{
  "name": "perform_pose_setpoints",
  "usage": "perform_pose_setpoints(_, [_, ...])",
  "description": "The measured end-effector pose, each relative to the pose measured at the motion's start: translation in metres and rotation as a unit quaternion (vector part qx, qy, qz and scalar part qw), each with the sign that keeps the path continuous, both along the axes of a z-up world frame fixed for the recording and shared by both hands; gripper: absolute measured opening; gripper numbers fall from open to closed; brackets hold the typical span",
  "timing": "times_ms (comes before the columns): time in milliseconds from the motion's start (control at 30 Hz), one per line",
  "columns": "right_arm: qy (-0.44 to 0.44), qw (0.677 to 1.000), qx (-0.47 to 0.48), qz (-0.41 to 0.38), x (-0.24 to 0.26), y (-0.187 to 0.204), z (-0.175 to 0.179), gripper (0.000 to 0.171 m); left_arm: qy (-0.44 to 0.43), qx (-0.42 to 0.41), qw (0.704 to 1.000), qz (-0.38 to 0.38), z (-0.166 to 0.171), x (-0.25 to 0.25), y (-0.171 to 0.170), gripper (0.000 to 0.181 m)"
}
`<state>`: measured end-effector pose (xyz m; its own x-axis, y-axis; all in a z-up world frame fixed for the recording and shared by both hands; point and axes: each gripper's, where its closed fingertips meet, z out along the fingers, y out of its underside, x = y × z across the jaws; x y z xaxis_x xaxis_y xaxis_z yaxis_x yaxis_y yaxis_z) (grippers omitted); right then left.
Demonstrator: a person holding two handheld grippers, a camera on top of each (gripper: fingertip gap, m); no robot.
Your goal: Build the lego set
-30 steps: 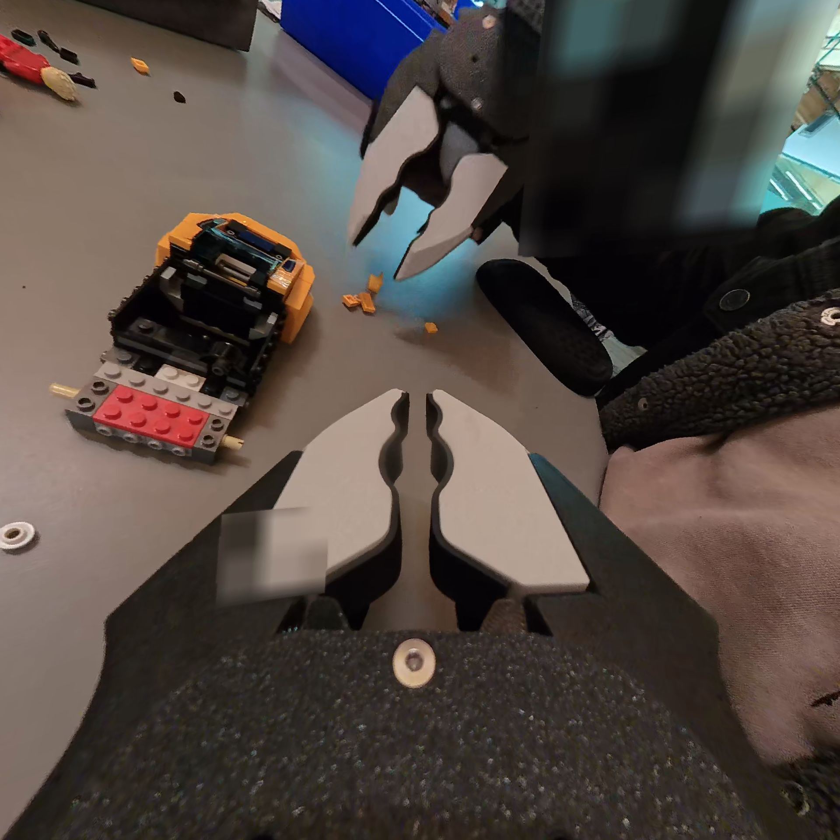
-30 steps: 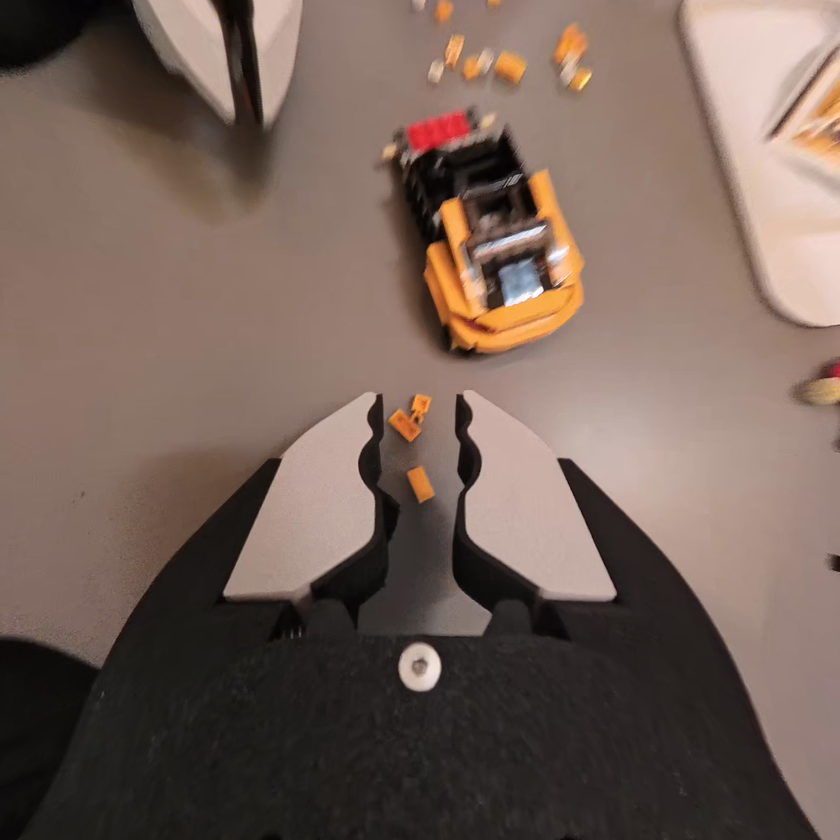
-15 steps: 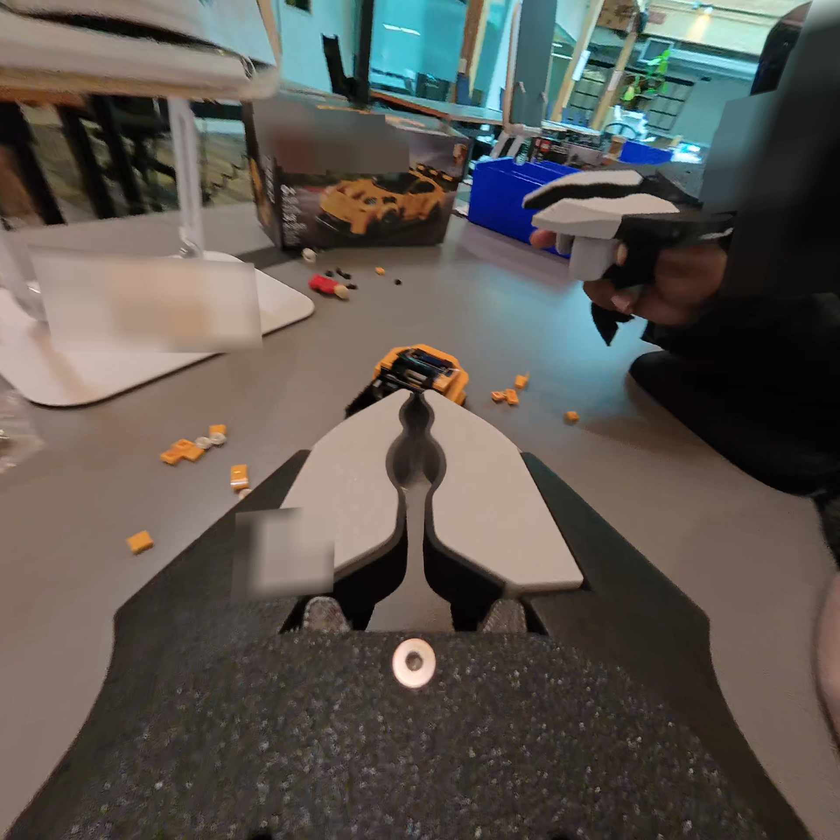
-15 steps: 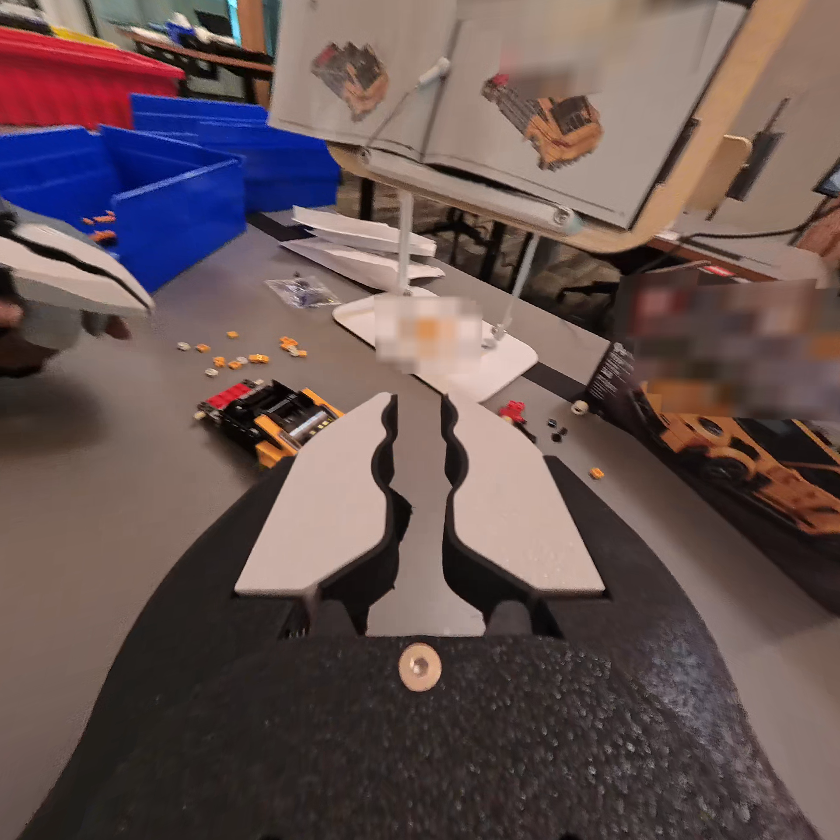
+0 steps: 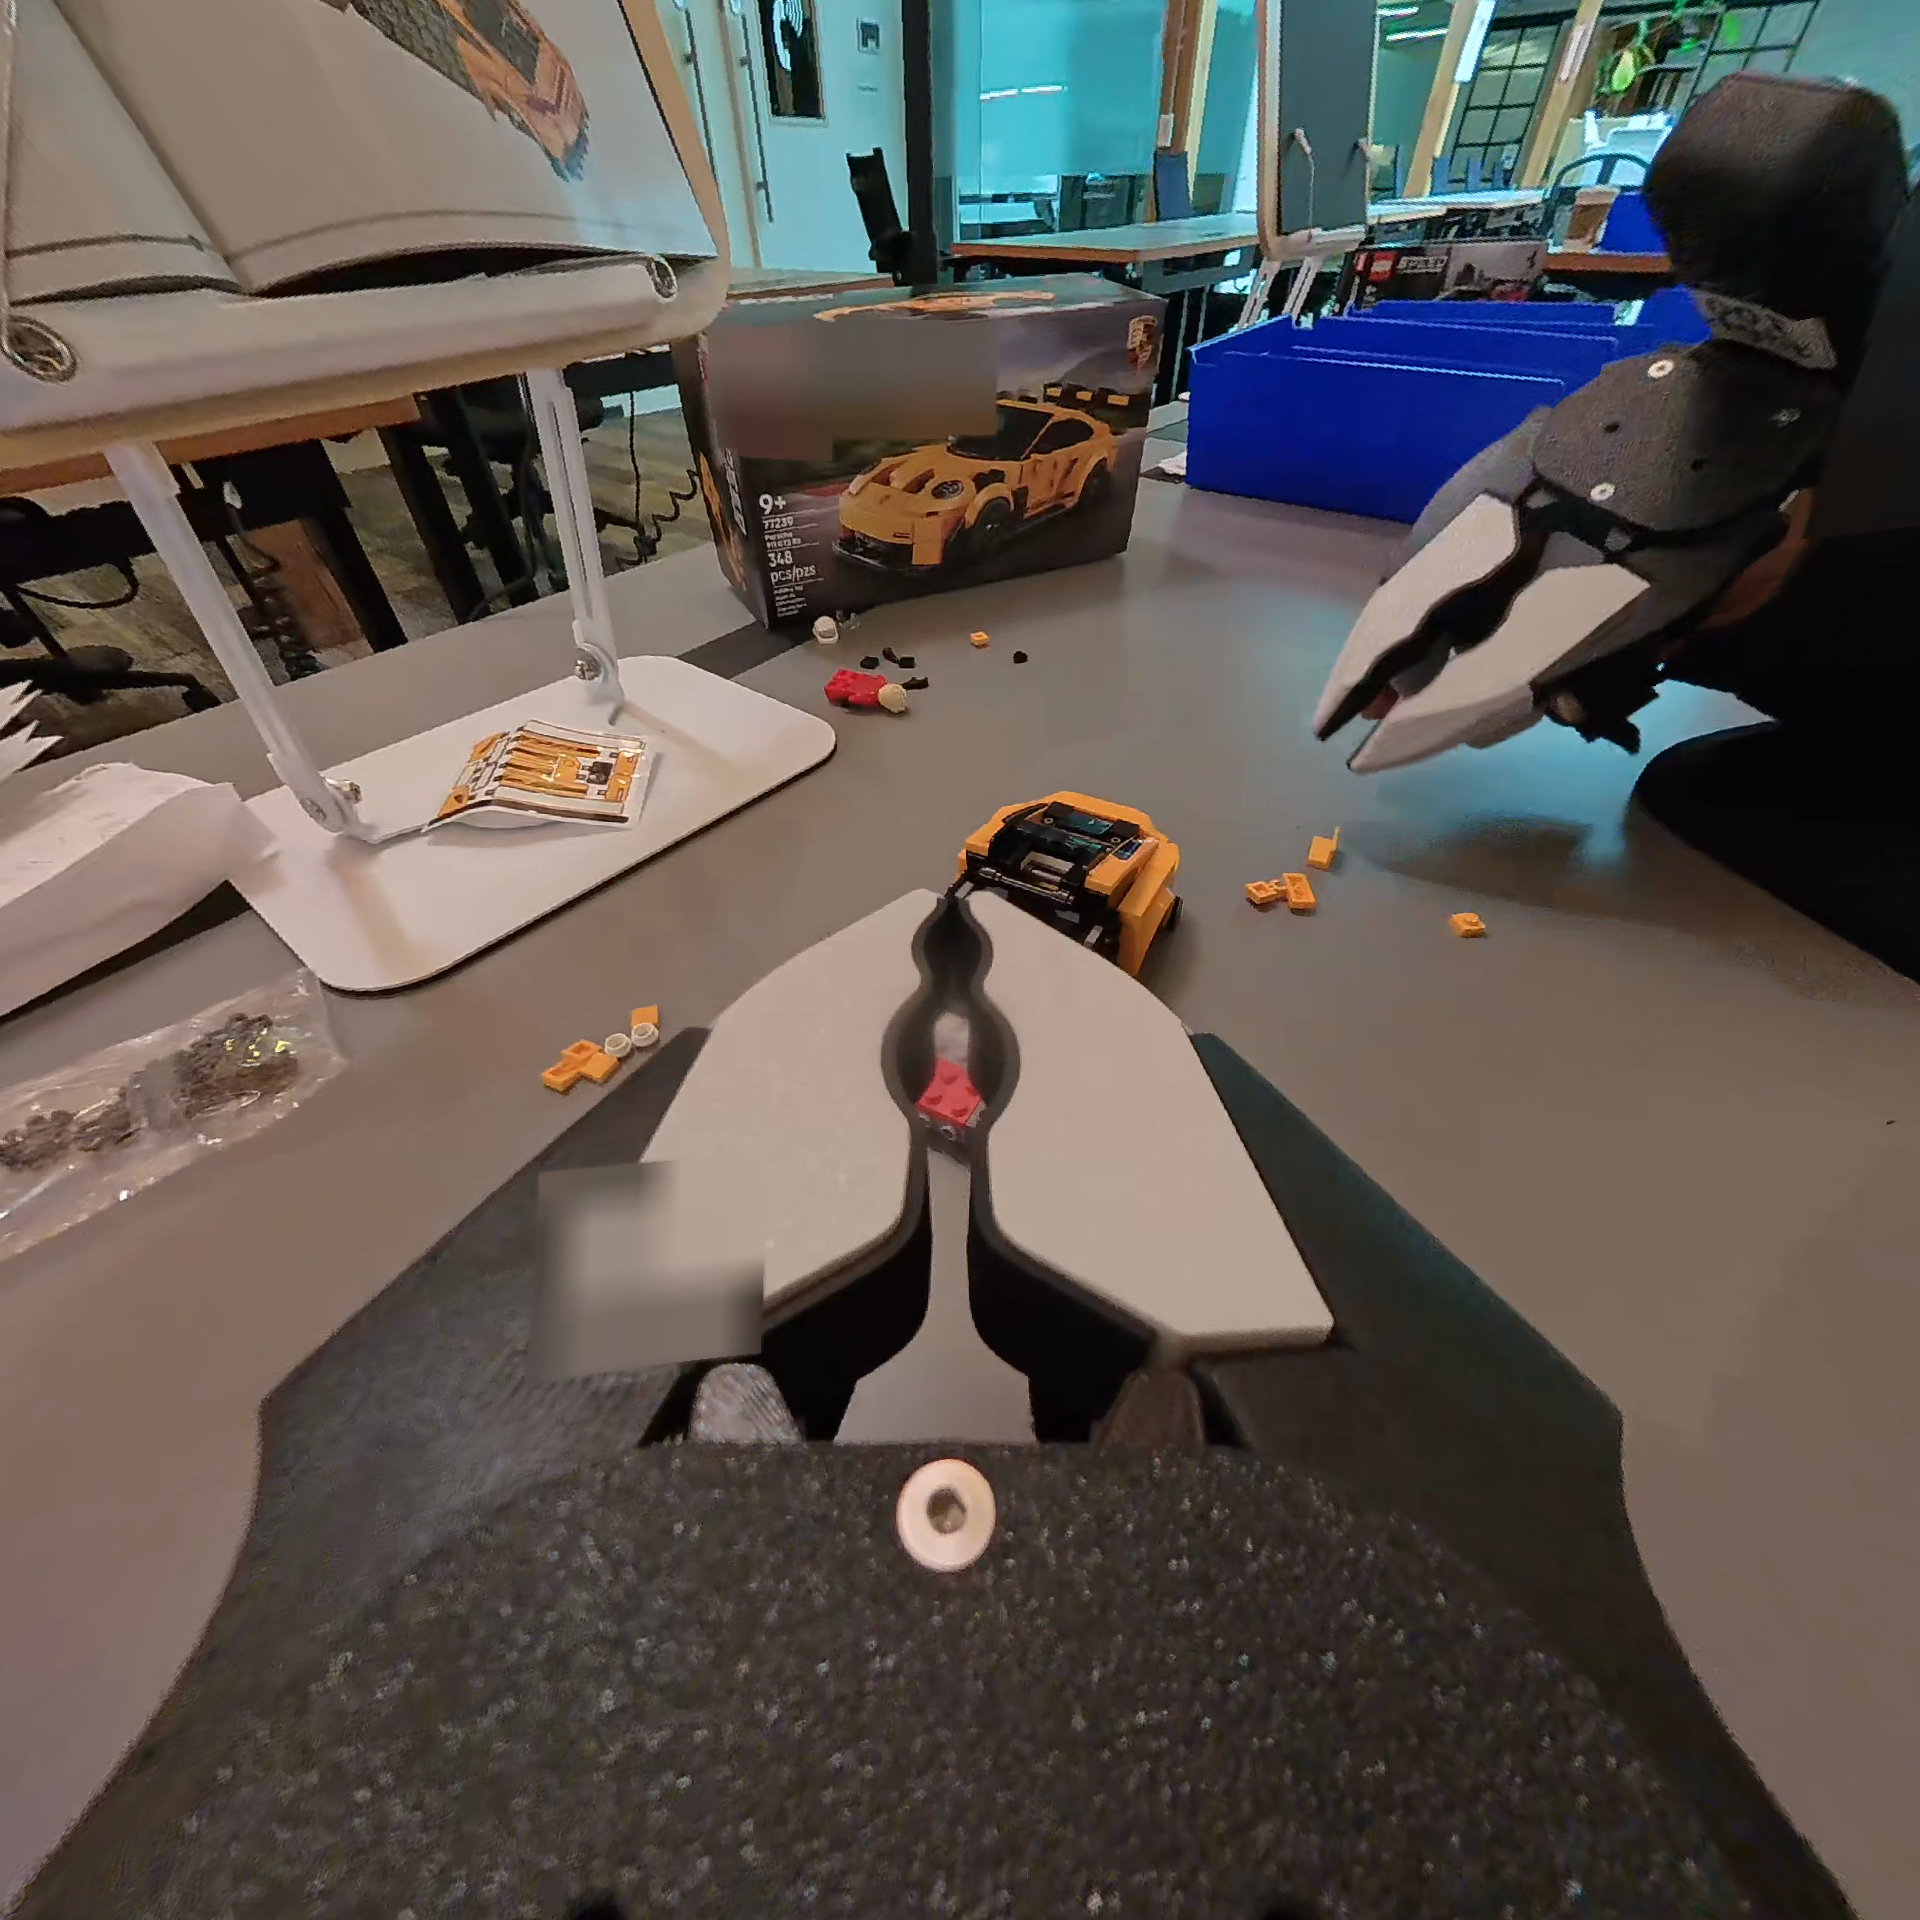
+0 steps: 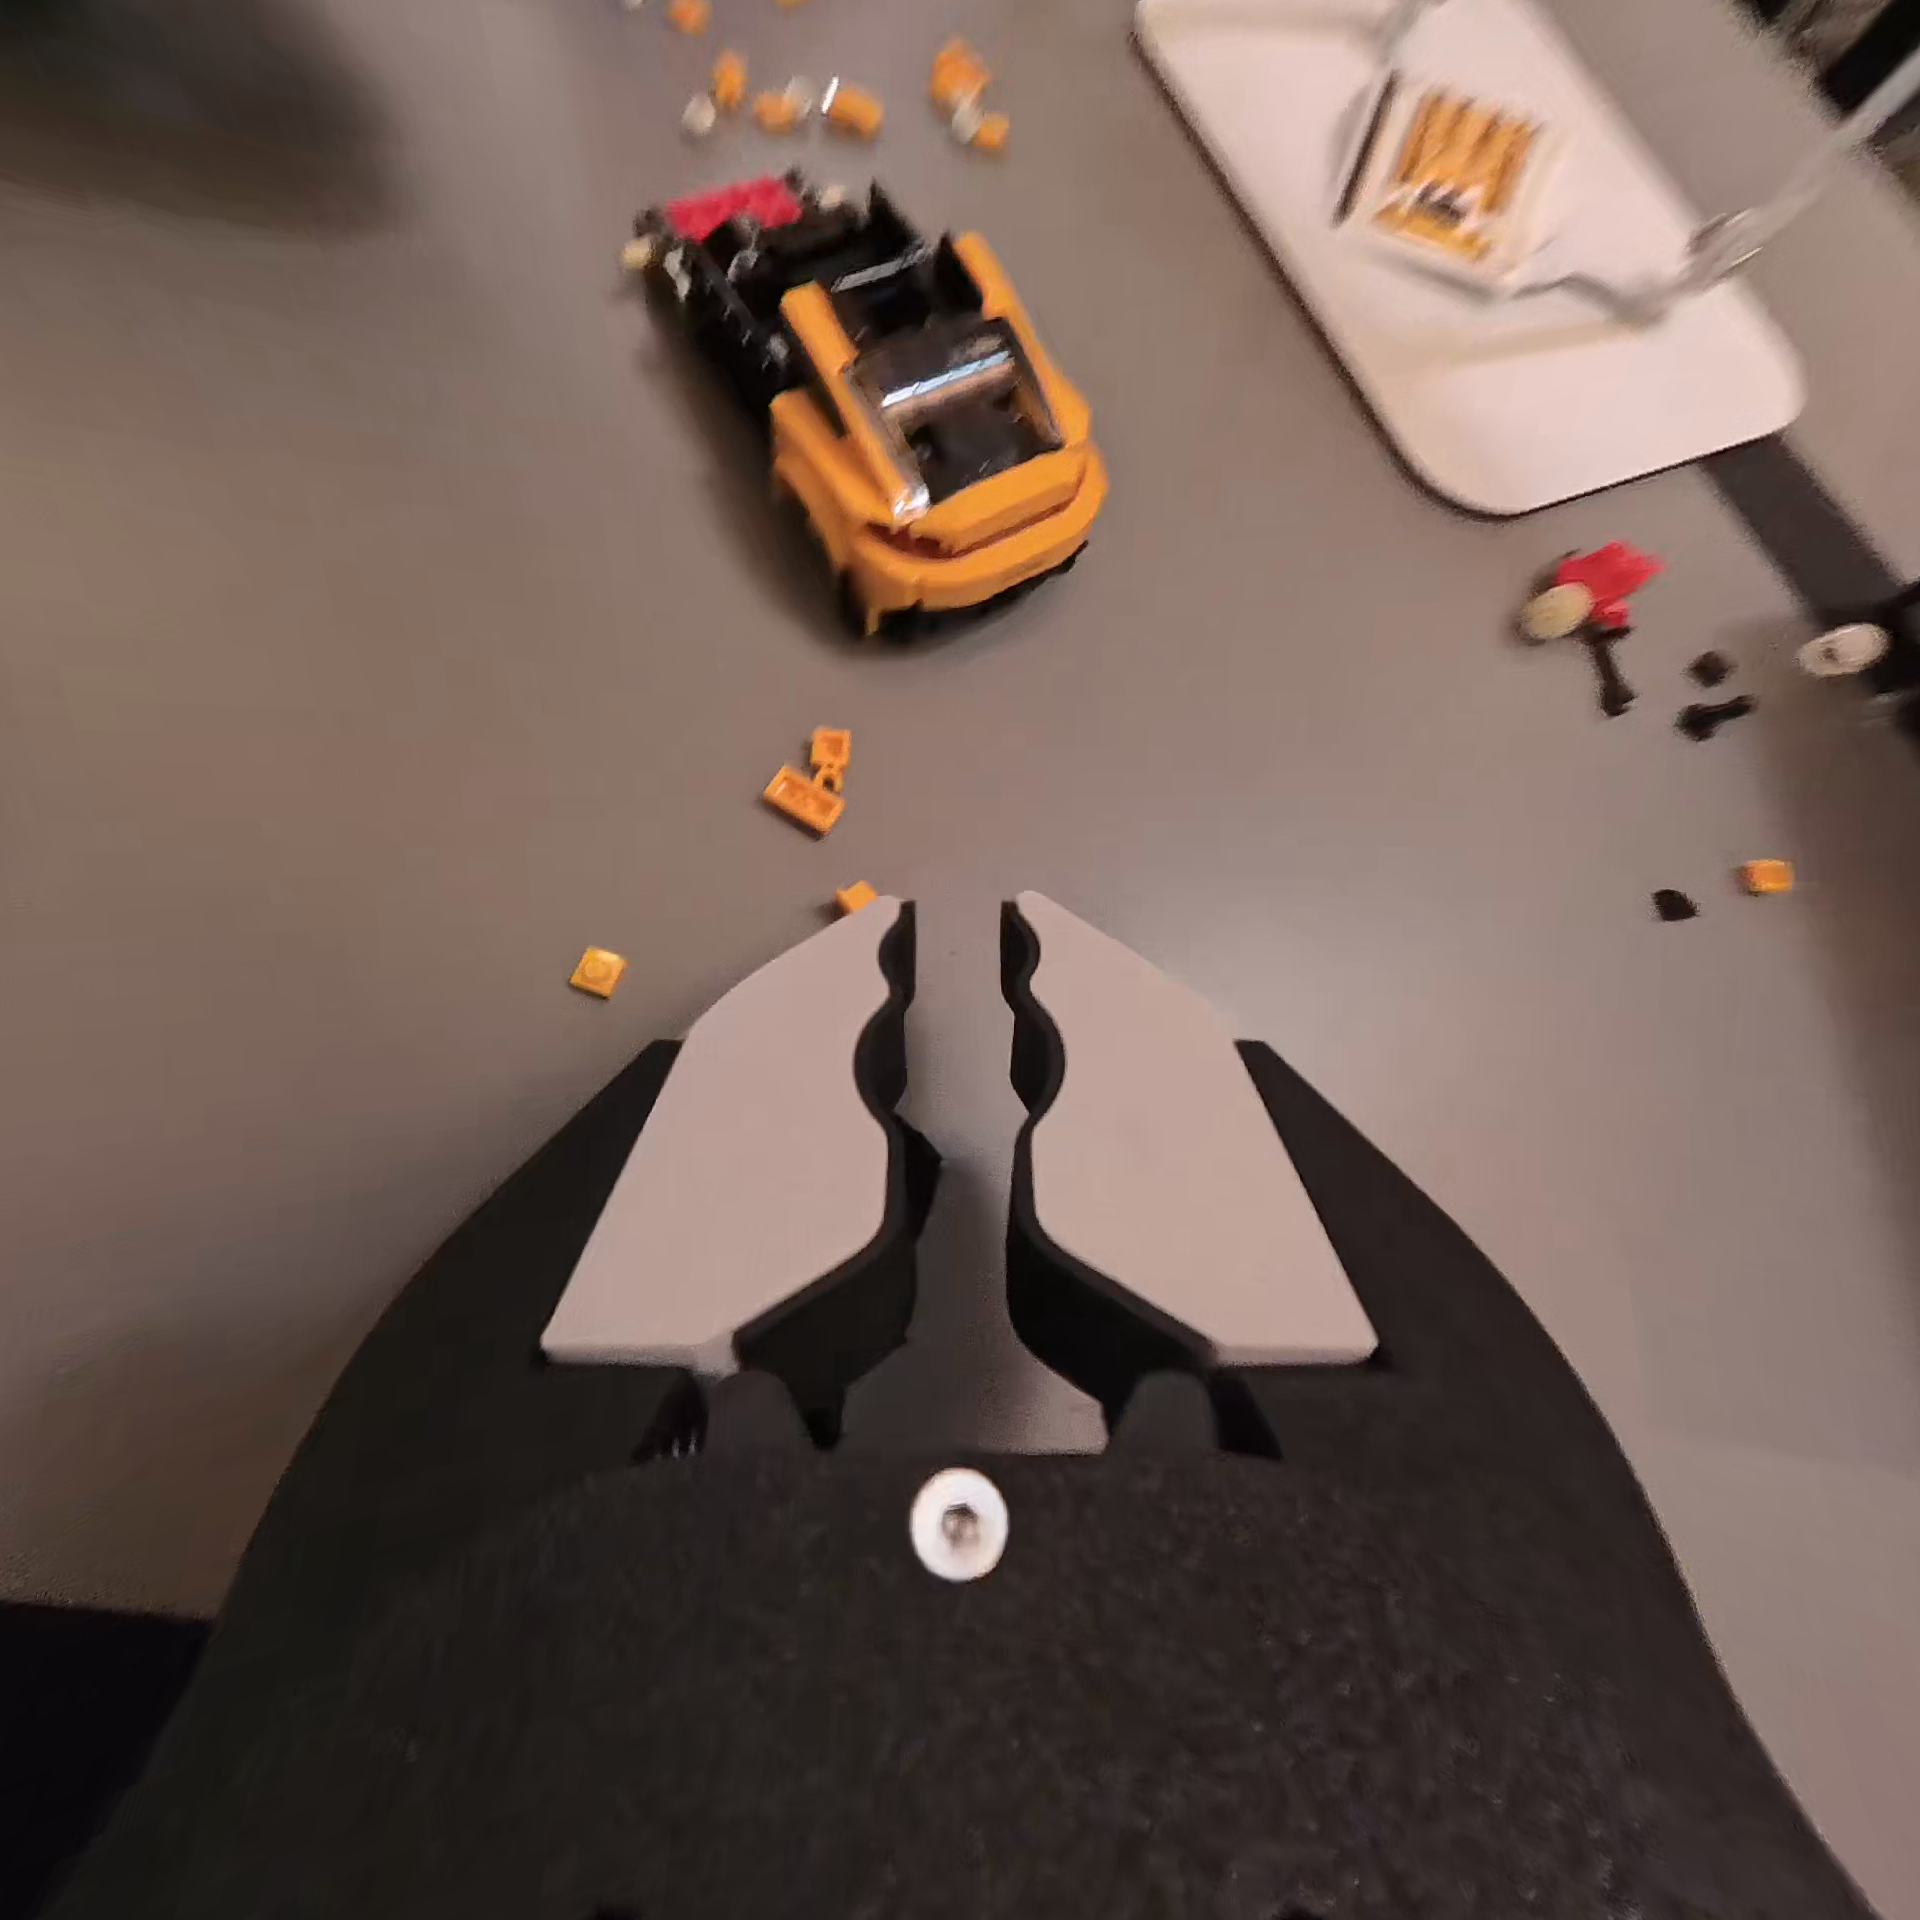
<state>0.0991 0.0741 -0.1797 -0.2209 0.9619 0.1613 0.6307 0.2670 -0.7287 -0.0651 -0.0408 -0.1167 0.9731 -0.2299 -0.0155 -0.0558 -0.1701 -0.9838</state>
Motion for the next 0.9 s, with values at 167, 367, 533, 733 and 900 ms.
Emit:
perform_pose_setpoints(167, [-0.118, 0.992, -0.034, -0.019, 0.010, -0.009, -0.020, 0.016, -0.001, -0.002, 1.000, -0.002, -0.001, 0.000, 0.000, 0.000])
perform_pose_setpoints(367, [-0.120, 0.991, -0.057, -0.015, 0.003, -0.038, -0.021, 0.016, -0.008, -0.004, 1.000, -0.012, 0.000, 0.003, -0.001, 0.000])
perform_pose_setpoints(533, [-0.105, 0.994, -0.010, -0.020, -0.016, -0.043, -0.021, 0.016, -0.008, -0.003, 1.000, -0.021, 0.002, 0.007, -0.002, 0.000])
perform_pose_setpoints(733, [-0.133, 0.991, 0.023, 0.011, -0.025, -0.038, -0.029, 0.020, -0.006, -0.003, 1.000, -0.028, 0.003, 0.010, -0.003, 0.000])
perform_pose_setpoints(900, [-0.160, 0.987, -0.005, 0.024, -0.023, -0.039, -0.033, 0.005, 0.010, -0.010, 0.999, -0.052, -0.001, 0.020, -0.005, 0.000])
